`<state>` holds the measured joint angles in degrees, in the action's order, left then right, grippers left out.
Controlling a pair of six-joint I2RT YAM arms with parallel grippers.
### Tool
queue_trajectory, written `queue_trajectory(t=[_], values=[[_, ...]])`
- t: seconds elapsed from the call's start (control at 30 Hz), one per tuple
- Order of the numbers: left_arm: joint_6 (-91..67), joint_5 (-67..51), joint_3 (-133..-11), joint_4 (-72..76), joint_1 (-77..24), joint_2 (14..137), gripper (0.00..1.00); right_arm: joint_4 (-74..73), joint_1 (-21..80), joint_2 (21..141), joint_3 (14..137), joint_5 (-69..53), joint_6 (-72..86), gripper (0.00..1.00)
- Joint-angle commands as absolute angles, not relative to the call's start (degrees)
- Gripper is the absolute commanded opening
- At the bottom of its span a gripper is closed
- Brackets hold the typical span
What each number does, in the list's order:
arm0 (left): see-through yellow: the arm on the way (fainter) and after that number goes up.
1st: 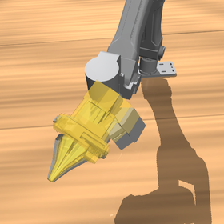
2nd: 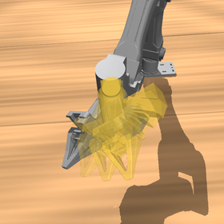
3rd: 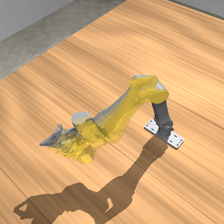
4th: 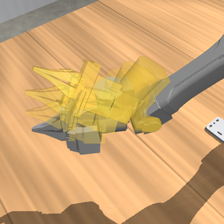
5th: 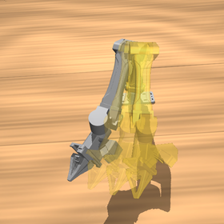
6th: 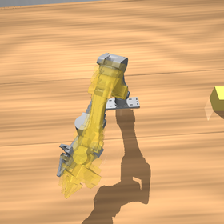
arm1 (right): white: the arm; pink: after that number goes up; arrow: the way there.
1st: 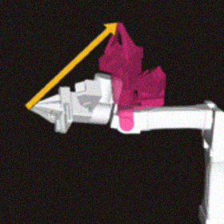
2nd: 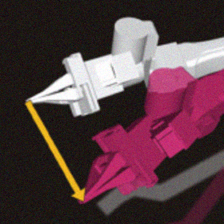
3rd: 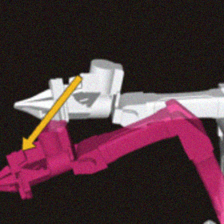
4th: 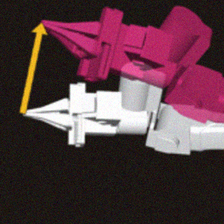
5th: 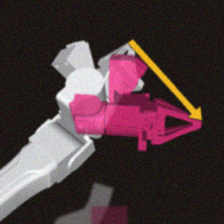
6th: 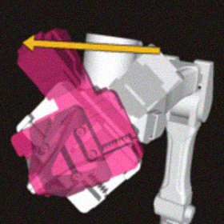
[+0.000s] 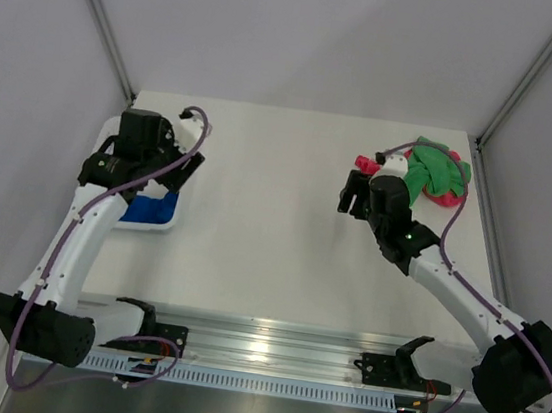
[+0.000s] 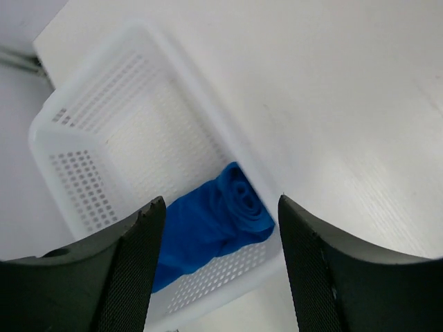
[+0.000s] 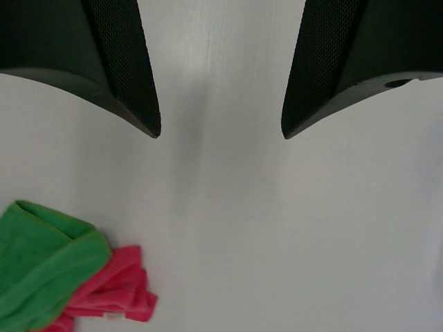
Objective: Roll the towels
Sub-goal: Move the towel to the center of the board
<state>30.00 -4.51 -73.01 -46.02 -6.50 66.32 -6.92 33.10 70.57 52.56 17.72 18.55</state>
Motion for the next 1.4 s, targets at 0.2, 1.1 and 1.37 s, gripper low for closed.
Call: queue_trajectory(t=[0.2,1.1,1.37], values=[[27.2,2.3,-71.8,-49.7,-28.2,69.2,0.99,-19.5,26.5,59.9,46.0,21.2,23.1,0.79],[15.1,-1.0,-59.5,-31.5,-27.8,72.6,1.00,-22.0,23.1,54.6,43.1,27.3,22.3,0.82],[14.8,-0.5,-58.9,-31.3,-23.9,73.3,1.00,-8.9,6.9,76.4,53.6,9.3,20.1,0.75]])
